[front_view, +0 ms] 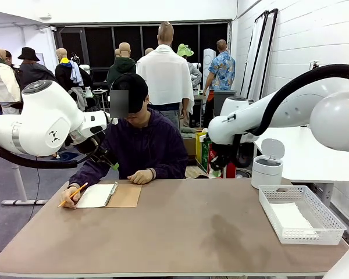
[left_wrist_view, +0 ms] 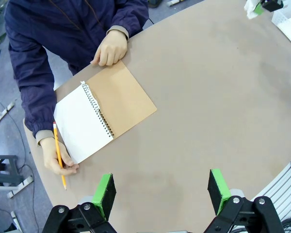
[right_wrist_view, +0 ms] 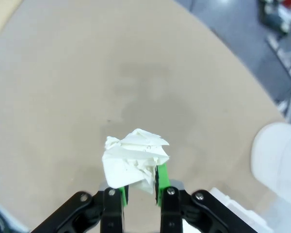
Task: Sort the paper based on its condition.
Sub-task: If a person hands you a paper, place it in the Organizing basket , and if it's crumpled, put it in the Trash can.
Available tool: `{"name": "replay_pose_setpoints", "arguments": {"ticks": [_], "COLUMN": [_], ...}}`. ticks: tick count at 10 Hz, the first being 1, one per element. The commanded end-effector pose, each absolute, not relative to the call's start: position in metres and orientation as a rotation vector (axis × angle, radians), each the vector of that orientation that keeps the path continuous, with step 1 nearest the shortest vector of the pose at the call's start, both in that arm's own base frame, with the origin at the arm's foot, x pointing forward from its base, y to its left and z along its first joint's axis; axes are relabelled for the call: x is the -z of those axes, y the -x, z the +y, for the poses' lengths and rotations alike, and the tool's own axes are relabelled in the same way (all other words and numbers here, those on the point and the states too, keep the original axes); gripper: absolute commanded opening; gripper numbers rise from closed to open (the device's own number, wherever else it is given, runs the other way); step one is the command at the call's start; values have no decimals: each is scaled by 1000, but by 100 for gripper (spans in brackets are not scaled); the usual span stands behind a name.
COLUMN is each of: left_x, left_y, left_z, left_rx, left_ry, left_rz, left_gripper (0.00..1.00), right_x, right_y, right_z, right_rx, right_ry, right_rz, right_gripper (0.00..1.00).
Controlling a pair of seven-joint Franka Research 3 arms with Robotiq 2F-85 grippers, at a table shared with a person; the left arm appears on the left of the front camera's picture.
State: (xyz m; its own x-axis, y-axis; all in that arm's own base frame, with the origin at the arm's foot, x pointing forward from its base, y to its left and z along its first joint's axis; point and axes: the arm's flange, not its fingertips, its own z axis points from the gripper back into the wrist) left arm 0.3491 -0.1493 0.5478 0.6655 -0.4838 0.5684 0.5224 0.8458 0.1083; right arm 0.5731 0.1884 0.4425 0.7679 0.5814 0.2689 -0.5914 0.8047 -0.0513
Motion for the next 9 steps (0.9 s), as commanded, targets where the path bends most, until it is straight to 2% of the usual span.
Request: {"name": "replay_pose_setpoints", "arguments": {"ticks": [1, 2, 3, 7, 9], "left_x": [-548, -548, -548, -548, -548], "left_y": [-350, -350, -350, -350, -350], "left_z": [-149, -149, -149, -149, -149], "left_rx": [568, 568, 568, 568, 568], "left_ry": [68, 68, 68, 68, 68], "left_rz": [-621, -621, -621, -621, -621], "left_gripper": [100, 100, 100, 100, 100], "right_x": [-440, -442, -445, -444, -449], "right_y": [-559, -546, -574, -568, -581], "right_z": [188, 195, 178, 180, 174], "right_rx": [-563, -623, -592, -592, -319], "right_ry": [-21, -61, -34, -36, 80], "right_rz": [-346, -405, -300, -320, -418], "right_gripper": [28, 28, 28, 28, 28]}}
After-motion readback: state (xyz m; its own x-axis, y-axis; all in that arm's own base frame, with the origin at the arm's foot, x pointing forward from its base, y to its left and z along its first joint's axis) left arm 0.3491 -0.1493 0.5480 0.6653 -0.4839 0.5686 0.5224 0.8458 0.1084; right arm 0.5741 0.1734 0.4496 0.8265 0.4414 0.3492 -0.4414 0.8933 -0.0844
